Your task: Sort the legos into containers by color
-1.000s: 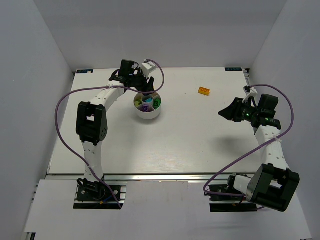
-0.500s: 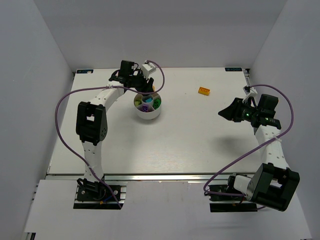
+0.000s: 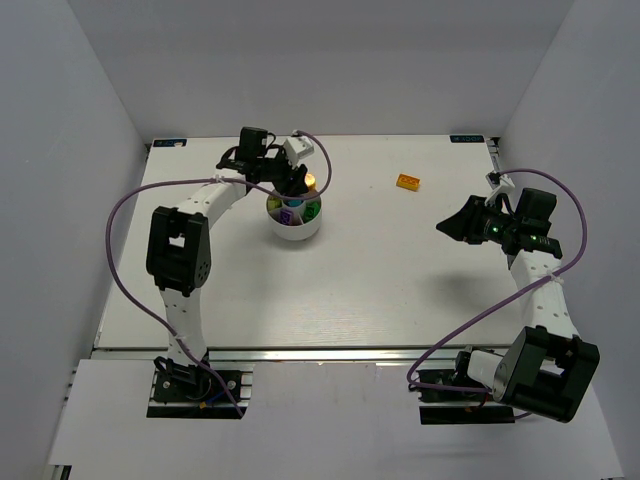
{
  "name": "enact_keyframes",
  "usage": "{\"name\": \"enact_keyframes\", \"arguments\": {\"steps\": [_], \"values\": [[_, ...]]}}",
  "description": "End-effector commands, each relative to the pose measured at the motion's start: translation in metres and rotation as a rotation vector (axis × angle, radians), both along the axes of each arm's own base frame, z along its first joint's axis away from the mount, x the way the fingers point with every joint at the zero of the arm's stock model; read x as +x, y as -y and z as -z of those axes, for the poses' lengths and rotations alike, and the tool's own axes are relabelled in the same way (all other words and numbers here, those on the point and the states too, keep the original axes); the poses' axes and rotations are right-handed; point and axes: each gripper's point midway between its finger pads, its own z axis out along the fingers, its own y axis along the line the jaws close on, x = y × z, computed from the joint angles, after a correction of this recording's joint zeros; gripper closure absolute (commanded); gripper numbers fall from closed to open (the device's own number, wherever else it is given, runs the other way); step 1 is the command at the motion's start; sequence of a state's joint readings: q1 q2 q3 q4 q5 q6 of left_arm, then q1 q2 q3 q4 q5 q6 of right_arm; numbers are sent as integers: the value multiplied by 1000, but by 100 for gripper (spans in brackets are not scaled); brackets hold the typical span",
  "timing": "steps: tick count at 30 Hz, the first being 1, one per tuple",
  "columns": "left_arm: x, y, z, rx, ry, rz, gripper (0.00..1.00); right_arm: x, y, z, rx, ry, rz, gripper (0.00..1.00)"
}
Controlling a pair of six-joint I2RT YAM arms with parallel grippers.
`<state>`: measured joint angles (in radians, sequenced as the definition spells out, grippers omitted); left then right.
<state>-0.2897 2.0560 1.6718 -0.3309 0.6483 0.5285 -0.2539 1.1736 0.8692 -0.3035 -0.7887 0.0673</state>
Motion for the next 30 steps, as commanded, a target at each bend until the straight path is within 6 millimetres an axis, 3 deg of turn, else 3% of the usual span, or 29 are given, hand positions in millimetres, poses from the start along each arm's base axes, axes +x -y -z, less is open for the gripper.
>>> {"name": "enact_keyframes", "arguments": {"steps": [1,22,25,30], "values": [[-11,0,-48,-27,137,60,37,4,-2,-3,-3,32,-23,59],[-9,-6,-42,-13,133,50,35,4,-2,-1,-4,27,-19,59],[-11,-5,-41,-17,130,60,38,3,-2,-1,-4,25,-19,59],[-13,-4,-46,-27,140,66,55,4,-2,-1,-4,25,-19,59]]}}
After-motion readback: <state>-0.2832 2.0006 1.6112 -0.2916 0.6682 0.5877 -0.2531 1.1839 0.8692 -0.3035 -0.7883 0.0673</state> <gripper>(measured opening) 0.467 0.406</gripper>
